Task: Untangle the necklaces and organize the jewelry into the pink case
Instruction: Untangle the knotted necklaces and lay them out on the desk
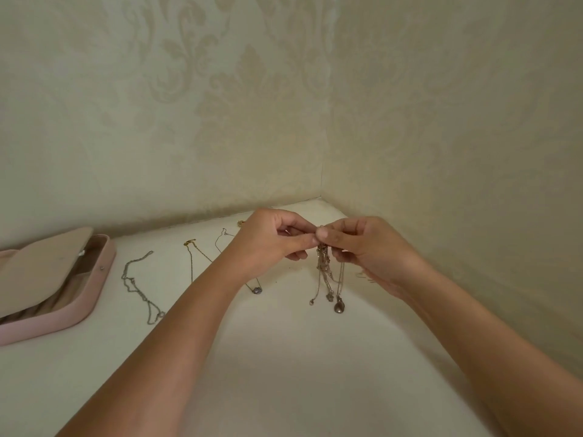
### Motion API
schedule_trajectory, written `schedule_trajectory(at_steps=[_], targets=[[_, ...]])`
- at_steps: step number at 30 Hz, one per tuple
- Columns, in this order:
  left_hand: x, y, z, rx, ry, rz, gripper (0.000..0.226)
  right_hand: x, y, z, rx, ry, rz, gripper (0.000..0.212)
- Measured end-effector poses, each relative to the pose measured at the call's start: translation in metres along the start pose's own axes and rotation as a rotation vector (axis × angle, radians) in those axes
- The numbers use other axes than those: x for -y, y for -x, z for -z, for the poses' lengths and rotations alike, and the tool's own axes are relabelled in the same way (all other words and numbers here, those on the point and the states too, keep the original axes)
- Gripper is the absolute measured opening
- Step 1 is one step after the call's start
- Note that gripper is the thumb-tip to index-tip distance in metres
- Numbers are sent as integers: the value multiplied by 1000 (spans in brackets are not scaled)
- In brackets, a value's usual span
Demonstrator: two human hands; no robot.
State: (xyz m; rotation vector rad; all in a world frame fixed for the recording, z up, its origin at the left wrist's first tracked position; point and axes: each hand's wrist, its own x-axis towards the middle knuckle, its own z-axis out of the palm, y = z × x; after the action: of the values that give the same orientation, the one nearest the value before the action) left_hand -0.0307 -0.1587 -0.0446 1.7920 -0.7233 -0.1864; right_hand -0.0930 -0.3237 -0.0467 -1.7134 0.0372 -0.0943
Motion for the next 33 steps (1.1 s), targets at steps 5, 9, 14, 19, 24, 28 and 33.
schedule_trajectory(at_steps=[5,9,14,19,24,28,33], targets=[[2,-2,-5,-98,-114,-41,9,3,3,-1,-99,135,95,6],[3,-3,-4,-64,-129,-39,11,6,4,1,-107,303,114,8],[-2,-1,-8,27,-99,1,19,9,6,7,38,459,145,12],[-1,0,-12,107,-53,48,20,3,6,-2,-111,569,292,16],[-1,-1,-13,67,-50,27,15,2,6,-5,-210,551,438,16],[4,-2,-14,15,-145,3,14,0,4,-8,-193,683,397,11],[5,-1,-13,-87,-383,-112,17,-3,3,-12,-147,663,216,12]])
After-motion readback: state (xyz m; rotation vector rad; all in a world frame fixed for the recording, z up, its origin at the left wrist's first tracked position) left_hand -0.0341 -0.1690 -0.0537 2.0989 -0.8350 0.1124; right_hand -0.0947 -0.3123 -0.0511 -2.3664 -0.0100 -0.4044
